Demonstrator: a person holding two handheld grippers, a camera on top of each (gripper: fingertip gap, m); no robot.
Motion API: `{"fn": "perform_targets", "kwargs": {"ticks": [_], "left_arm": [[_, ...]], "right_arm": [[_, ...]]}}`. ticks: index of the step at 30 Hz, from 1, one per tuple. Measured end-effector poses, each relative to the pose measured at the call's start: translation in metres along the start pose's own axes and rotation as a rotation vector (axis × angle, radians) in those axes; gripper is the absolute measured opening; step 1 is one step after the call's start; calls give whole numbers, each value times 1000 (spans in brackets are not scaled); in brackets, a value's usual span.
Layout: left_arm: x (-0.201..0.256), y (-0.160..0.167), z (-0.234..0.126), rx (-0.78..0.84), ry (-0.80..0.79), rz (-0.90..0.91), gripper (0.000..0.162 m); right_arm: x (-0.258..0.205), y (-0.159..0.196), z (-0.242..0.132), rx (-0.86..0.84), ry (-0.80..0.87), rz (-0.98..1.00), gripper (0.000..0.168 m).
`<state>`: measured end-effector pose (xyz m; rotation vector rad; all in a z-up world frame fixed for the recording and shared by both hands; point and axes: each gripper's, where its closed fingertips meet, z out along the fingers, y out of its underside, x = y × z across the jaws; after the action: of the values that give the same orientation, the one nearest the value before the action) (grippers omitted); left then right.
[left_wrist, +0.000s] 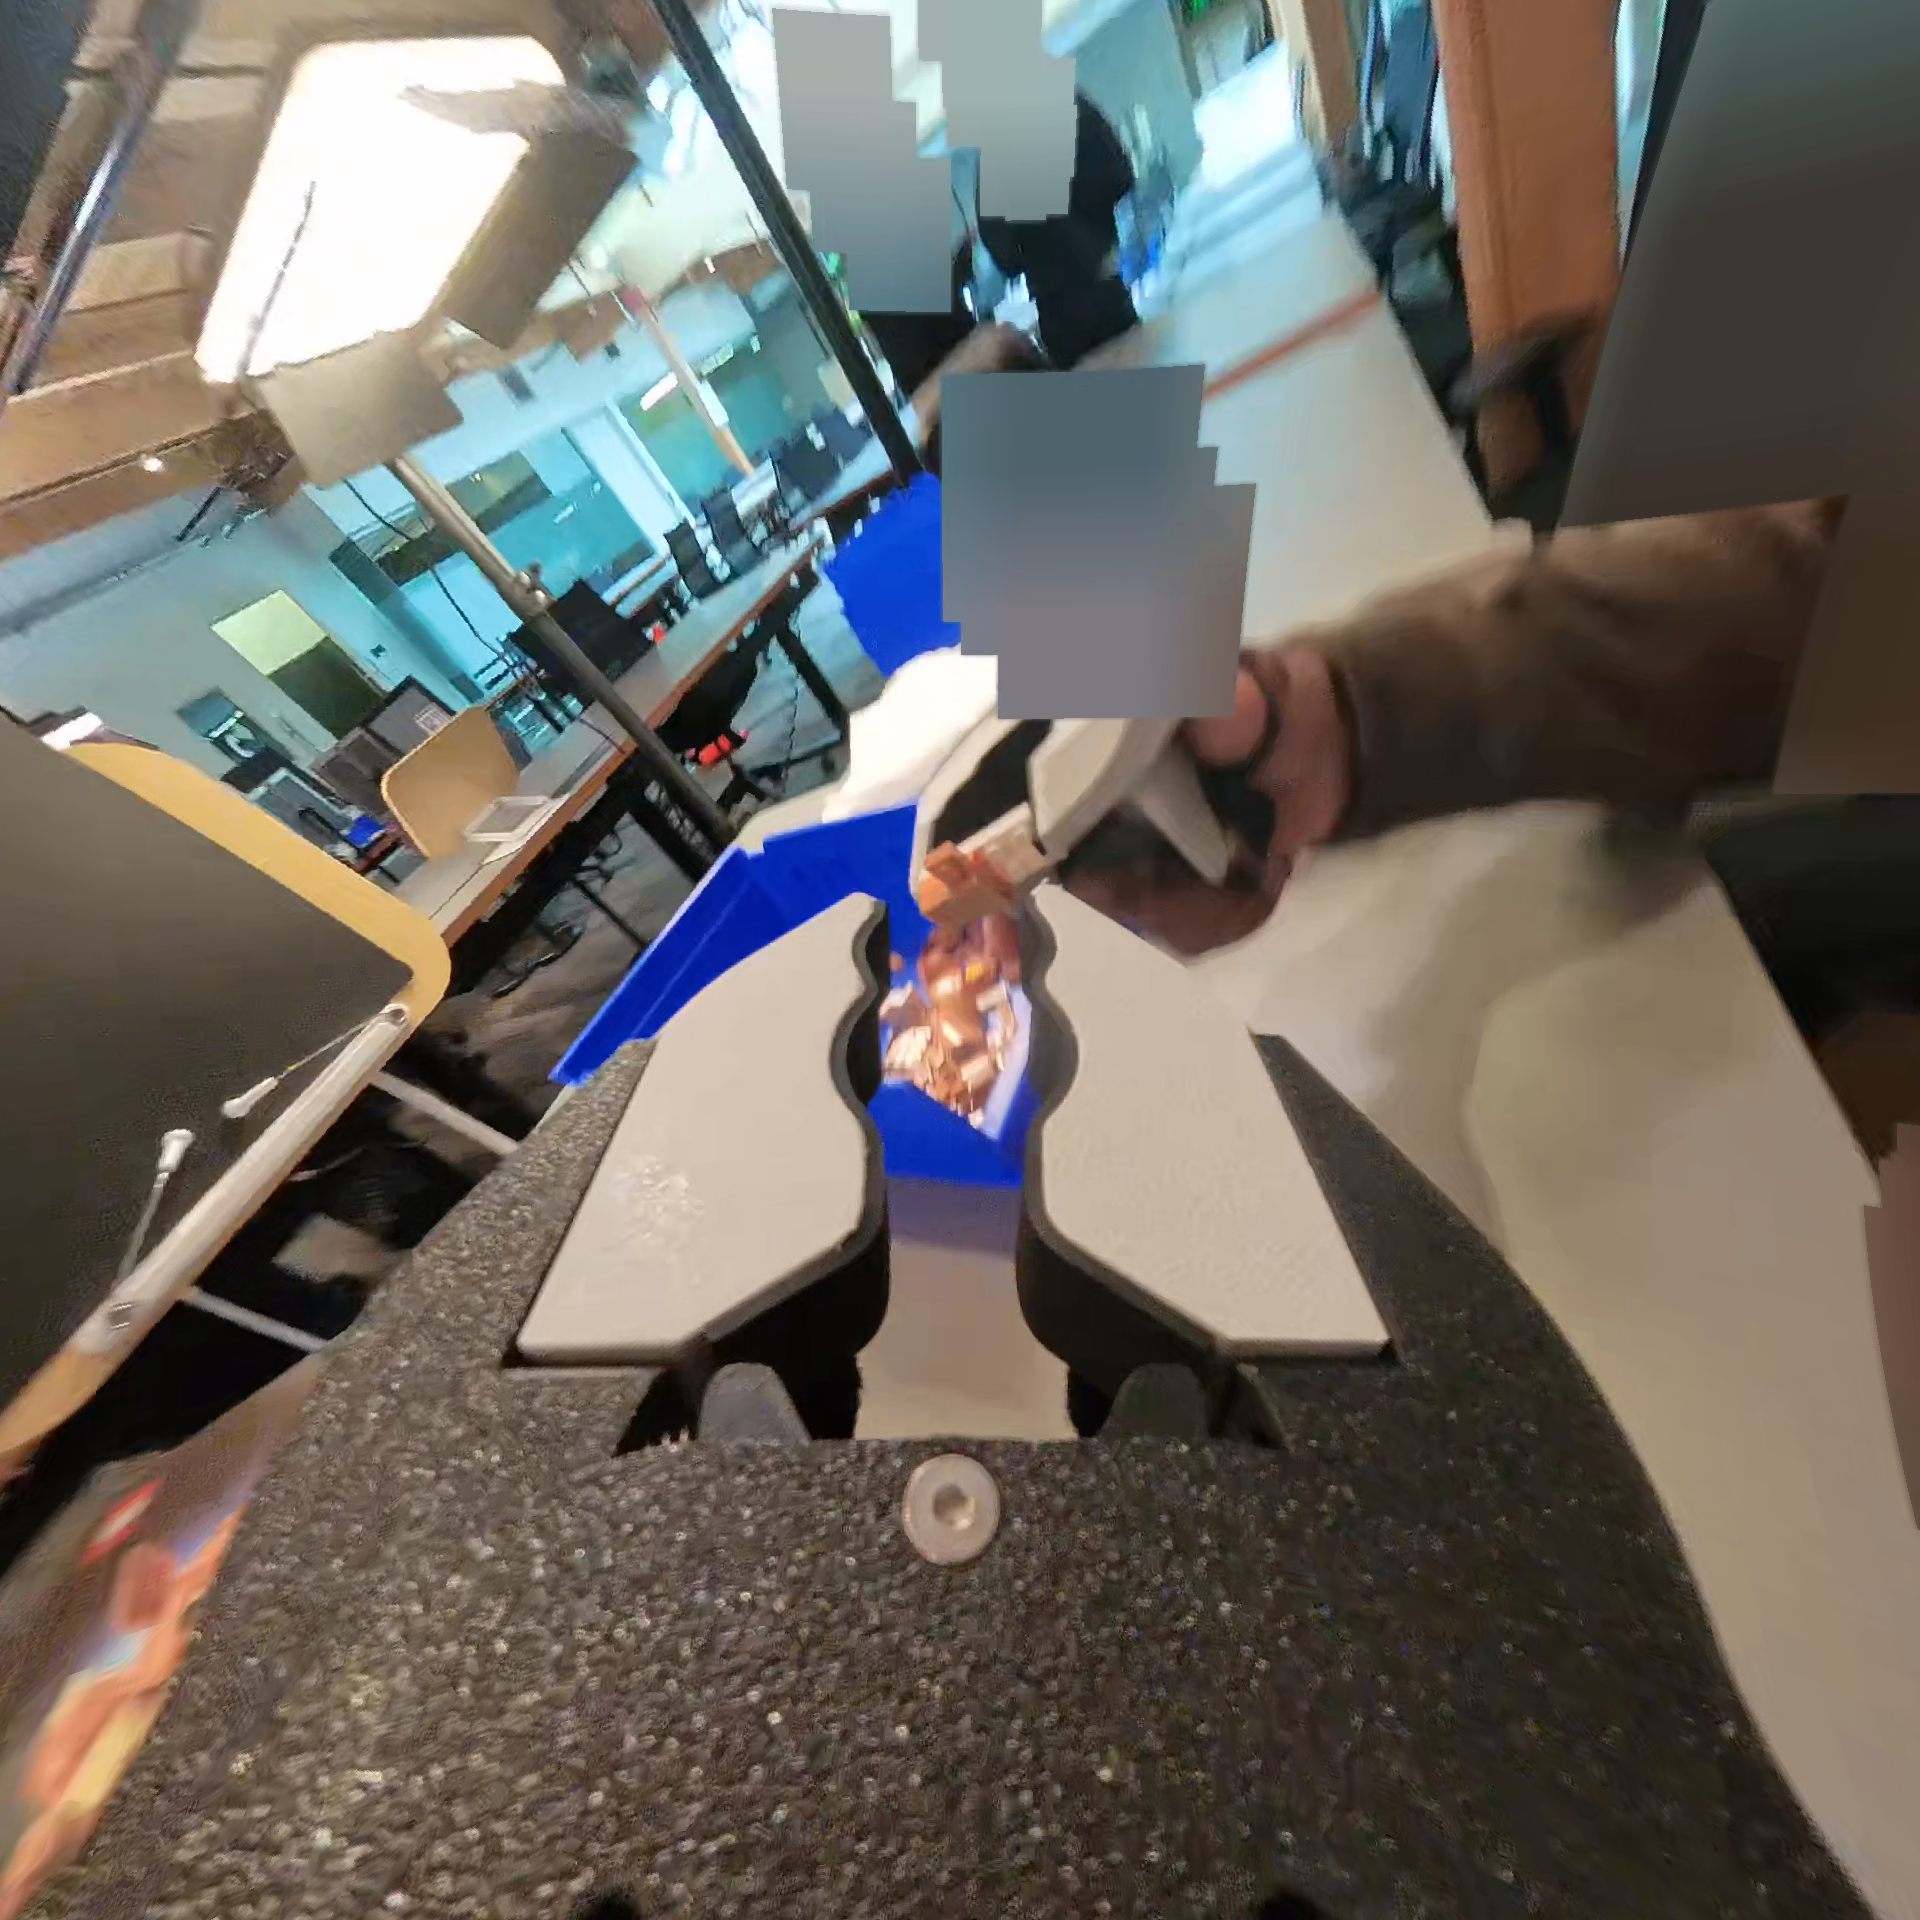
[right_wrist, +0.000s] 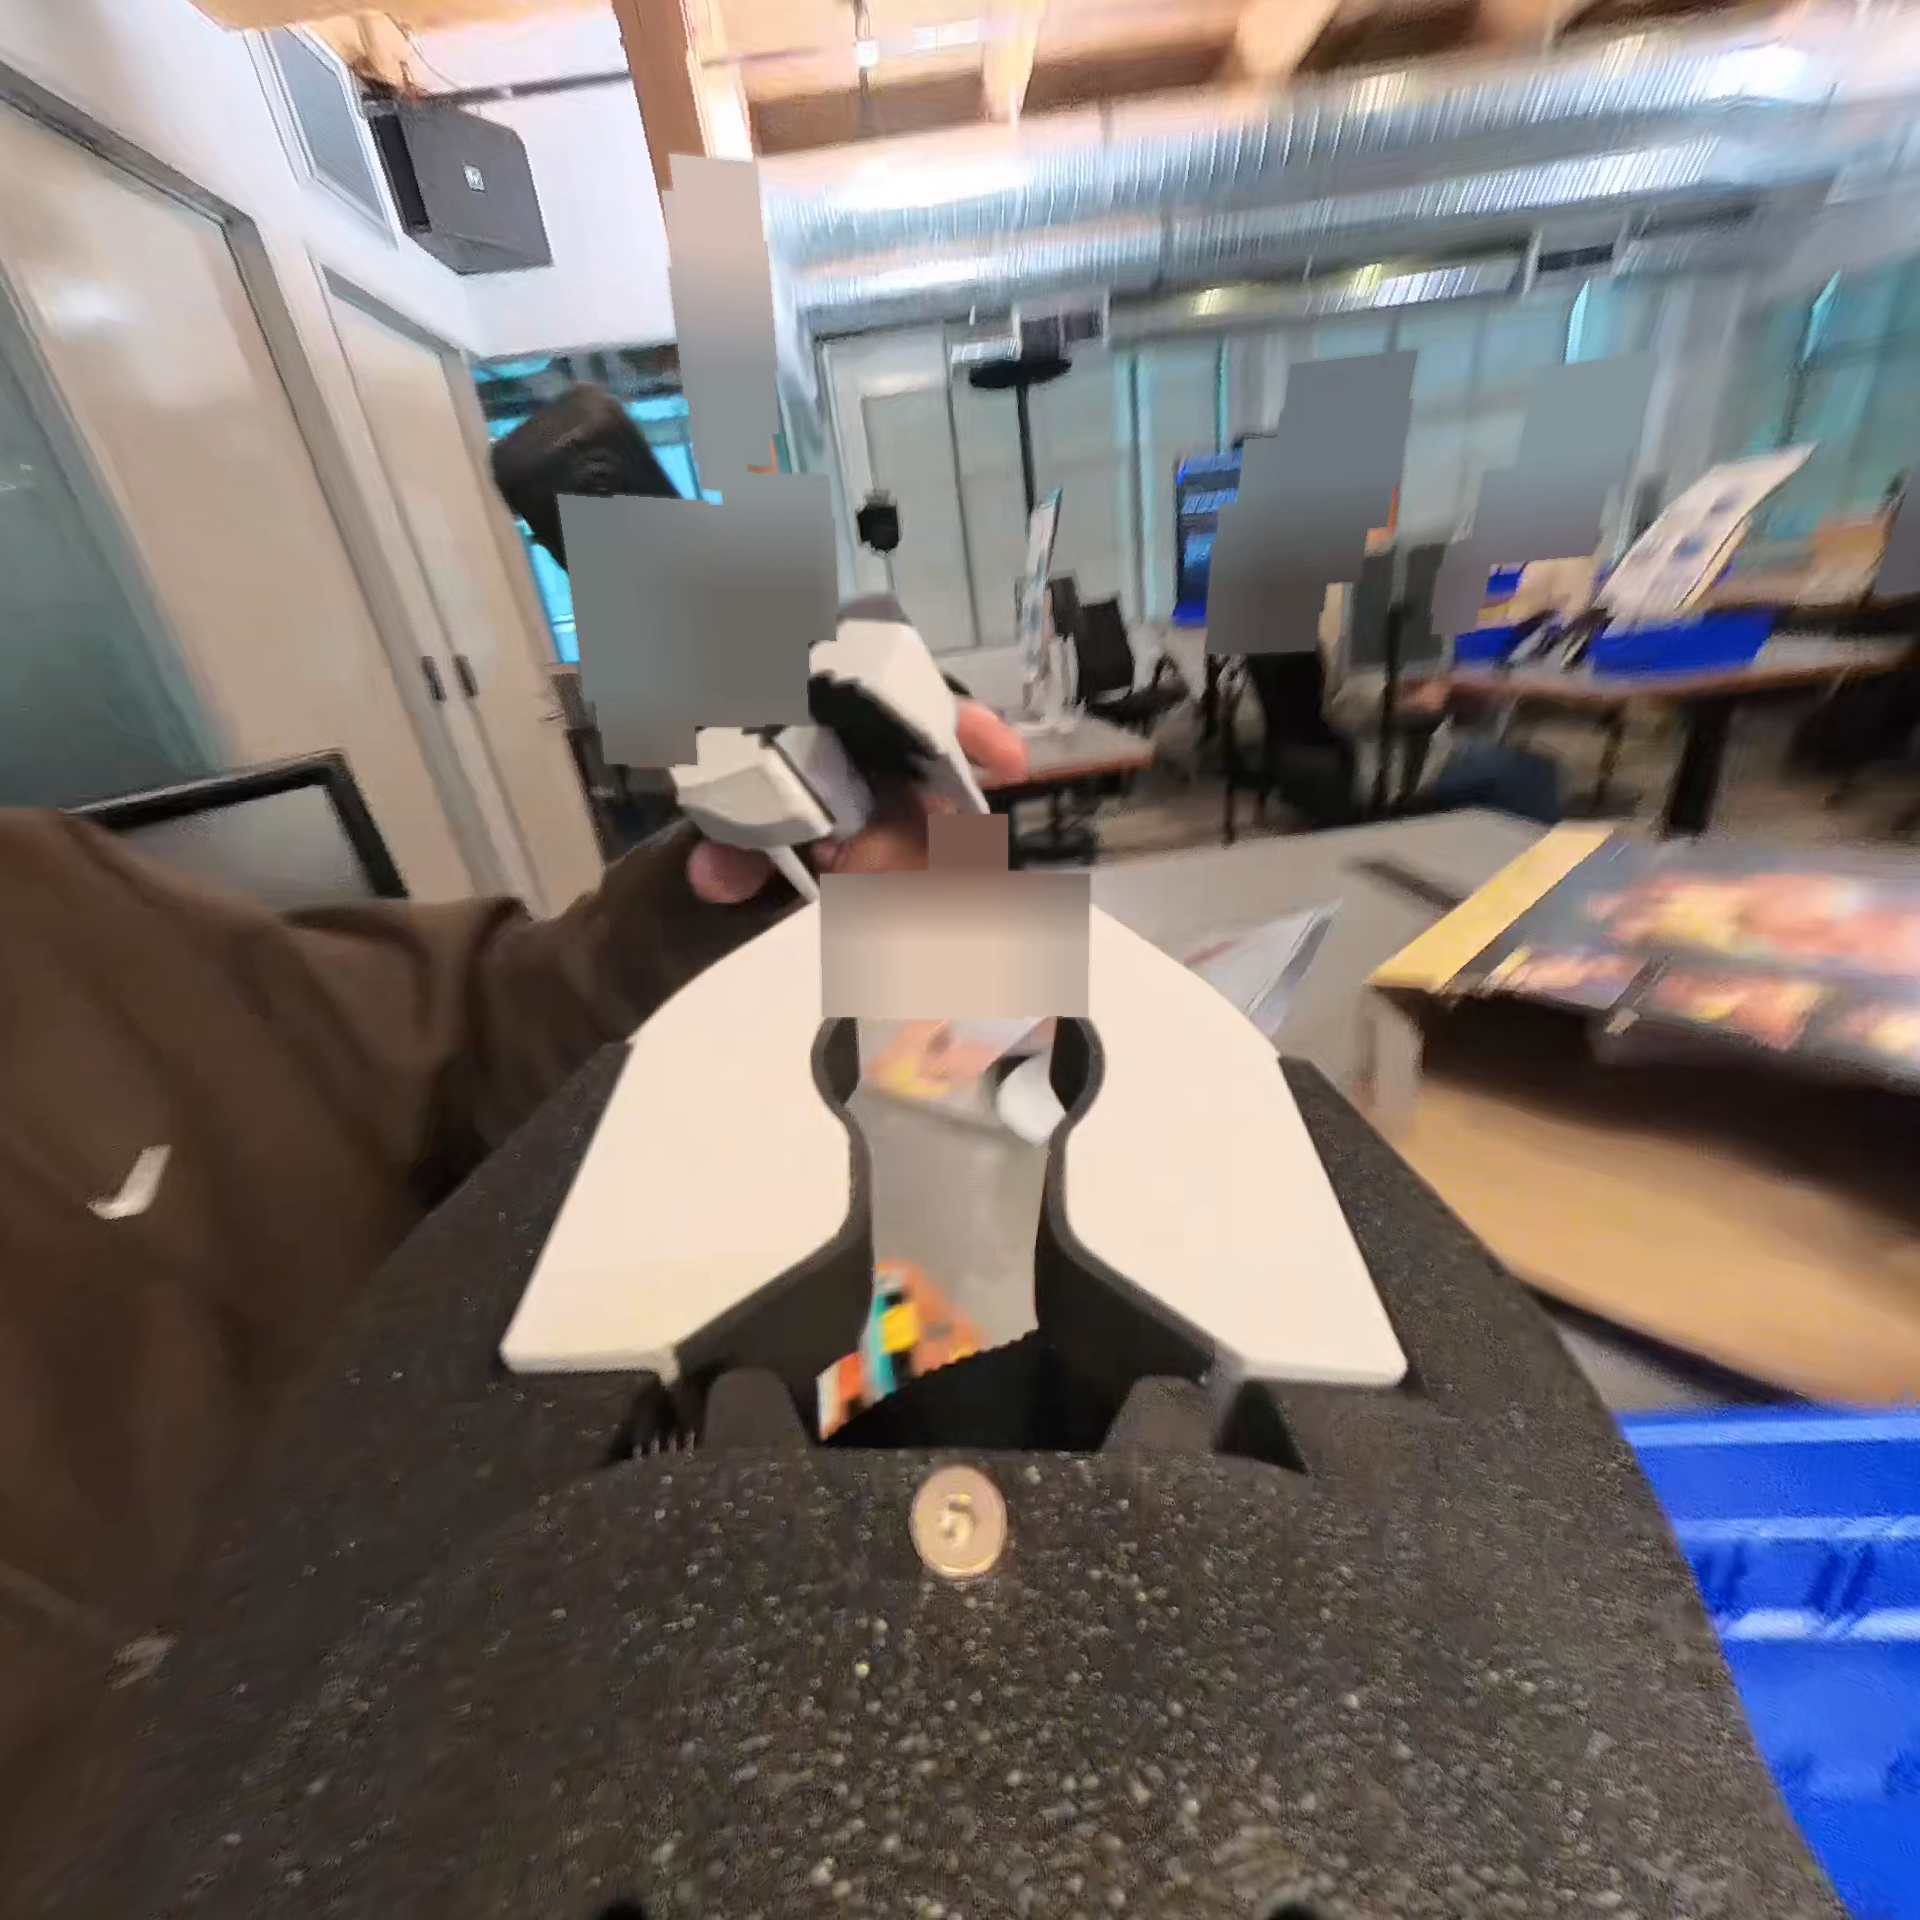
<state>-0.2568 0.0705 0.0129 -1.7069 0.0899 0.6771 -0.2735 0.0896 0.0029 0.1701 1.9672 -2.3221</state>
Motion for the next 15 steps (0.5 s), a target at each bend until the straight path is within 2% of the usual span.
{"fn": "perform_targets", "kwargs": {"ticks": [1, 3, 4, 6, 8, 11, 15], "left_arm": [[-14, -6, 3, 44, -4, -80, 24], [-30, -9, 6, 187, 38, -353, 27], [-33, -8, 6, 278, 77, -503, 28], [-38, 2, 3, 431, 100, -678, 27], [-38, 18, 6, 435, 82, -765, 28], [-34, 33, 10, 362, 64, -767, 29], [-22, 29, 14, 383, 220, -955, 29]], "right_arm": [[5, -9, 4, 35, 21, -68, 32], [18, -17, 10, 87, 103, -235, 32], [23, -18, 11, 110, 146, -309, 32], [26, -14, 12, 144, 199, -408, 32], [23, -7, 12, 150, 229, -508, 32], [21, 5, 14, 62, 317, -746, 32], [14, 10, 14, 17, 399, -977, 32]]}}
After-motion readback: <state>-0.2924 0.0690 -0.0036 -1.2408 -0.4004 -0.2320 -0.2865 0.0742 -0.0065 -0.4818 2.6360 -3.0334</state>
